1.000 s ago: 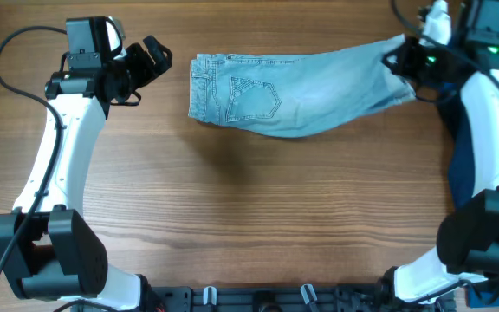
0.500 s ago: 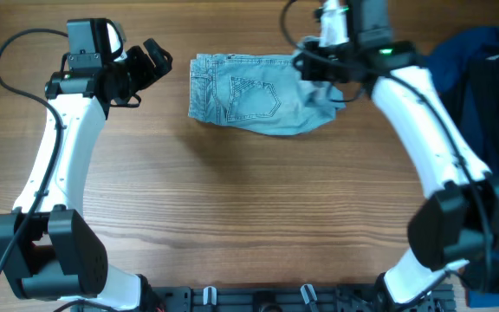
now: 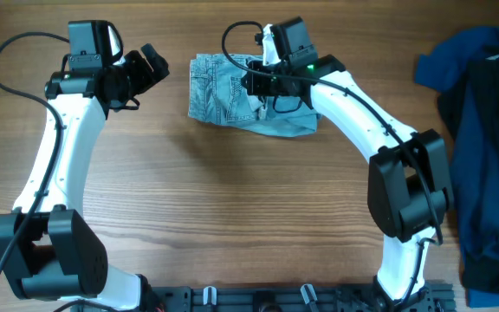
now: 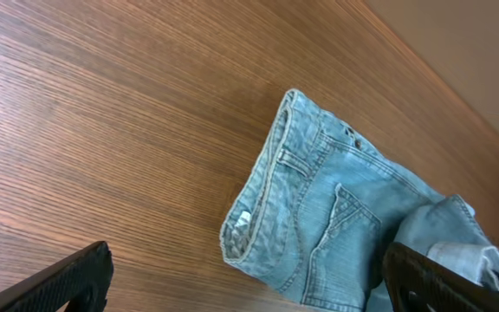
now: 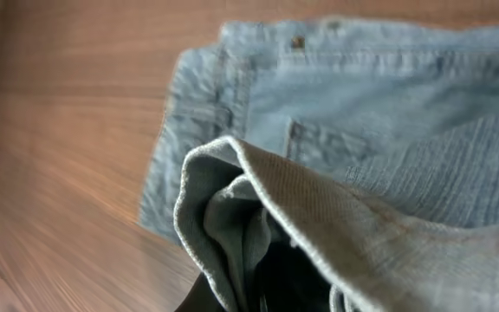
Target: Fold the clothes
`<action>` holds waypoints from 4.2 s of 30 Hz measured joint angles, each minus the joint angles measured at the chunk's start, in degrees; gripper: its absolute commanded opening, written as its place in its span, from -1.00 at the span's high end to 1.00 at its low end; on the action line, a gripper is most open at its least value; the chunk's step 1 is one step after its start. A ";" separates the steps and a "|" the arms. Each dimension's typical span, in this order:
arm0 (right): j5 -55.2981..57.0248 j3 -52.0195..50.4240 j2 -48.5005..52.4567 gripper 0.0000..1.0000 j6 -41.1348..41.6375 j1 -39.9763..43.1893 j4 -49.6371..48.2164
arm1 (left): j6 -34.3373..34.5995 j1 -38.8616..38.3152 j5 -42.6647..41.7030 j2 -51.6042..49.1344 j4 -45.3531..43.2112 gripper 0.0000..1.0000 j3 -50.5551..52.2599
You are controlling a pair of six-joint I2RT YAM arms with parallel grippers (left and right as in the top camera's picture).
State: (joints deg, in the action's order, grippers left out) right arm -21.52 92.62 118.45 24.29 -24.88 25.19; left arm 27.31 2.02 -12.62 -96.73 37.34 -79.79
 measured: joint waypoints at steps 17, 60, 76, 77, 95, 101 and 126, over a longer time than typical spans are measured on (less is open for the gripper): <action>-8.61 0.00 0.00 0.91 8.37 -0.04 -11.34 | 0.00 0.00 0.85 0.00 0.24 -1.00 0.00; -10.82 0.28 -14.49 0.91 -2.25 18.16 17.44 | 8.52 -21.81 -7.87 -9.31 -22.67 0.92 0.48; -10.16 0.28 -20.22 0.91 -10.49 29.42 25.51 | 20.31 -25.64 -8.61 -19.87 -34.91 0.92 0.46; -10.16 0.28 -20.22 0.91 -10.78 29.83 25.66 | 21.05 -25.66 -8.72 -19.87 -35.26 0.92 0.46; -10.12 0.28 -20.22 0.91 -12.46 31.10 25.83 | 26.69 -33.64 -11.28 -19.98 -27.67 0.92 0.46; -10.12 0.28 -20.22 0.91 -12.46 31.10 25.86 | 26.88 -33.97 -11.26 -23.39 -27.26 0.92 0.46; -9.94 0.28 -20.22 0.91 -12.46 31.06 25.99 | 27.06 -32.41 -17.46 -25.94 -35.19 0.92 0.46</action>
State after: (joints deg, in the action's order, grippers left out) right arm -31.46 92.90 98.24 11.84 6.17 51.18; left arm 54.37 -30.39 -30.09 -122.67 2.15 -79.33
